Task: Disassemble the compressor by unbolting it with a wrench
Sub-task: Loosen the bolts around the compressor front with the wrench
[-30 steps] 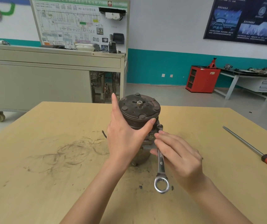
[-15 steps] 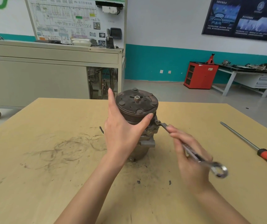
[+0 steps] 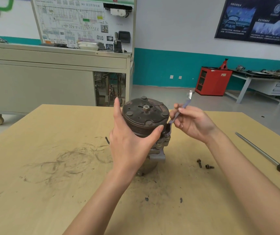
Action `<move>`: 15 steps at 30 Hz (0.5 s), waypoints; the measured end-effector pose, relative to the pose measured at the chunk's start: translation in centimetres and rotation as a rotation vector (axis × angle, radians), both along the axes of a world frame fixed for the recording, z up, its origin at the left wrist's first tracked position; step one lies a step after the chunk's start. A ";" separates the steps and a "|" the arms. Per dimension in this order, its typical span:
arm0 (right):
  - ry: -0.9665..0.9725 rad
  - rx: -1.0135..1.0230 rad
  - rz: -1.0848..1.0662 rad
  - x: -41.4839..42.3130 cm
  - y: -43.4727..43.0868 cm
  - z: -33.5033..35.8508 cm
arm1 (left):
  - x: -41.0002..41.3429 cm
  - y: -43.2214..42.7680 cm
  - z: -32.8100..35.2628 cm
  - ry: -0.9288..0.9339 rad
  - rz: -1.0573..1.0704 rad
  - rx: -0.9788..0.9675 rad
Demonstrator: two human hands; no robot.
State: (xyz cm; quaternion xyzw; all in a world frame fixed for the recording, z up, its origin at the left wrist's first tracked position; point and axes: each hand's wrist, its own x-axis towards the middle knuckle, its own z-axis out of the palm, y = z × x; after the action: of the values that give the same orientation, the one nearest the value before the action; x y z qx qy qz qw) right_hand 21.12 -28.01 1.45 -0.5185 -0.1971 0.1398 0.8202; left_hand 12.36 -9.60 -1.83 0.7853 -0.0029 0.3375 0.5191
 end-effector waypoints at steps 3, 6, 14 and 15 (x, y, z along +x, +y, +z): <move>0.001 -0.037 0.033 0.7 0.6 0.7 | 0.0 0.1 -0.1 0.009 0.000 0.005; -0.041 -0.040 -0.133 -0.4 0.6 0.4 | -0.1 0.3 -0.2 0.008 0.000 0.011; -0.736 -0.265 -0.790 -8.5 1.4 -2.2 | -0.1 0.2 -0.3 0.003 0.002 0.012; -0.857 -0.333 -0.804 -9.4 1.7 -2.5 | -0.1 0.2 -0.3 0.002 0.003 0.009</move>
State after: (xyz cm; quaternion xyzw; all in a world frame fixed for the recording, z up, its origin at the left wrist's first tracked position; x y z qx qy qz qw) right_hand 11.75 -26.30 -1.07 -0.6838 -0.2739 -0.3727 0.5644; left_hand 12.23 -9.43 -2.14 0.7878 -0.0025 0.3375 0.5152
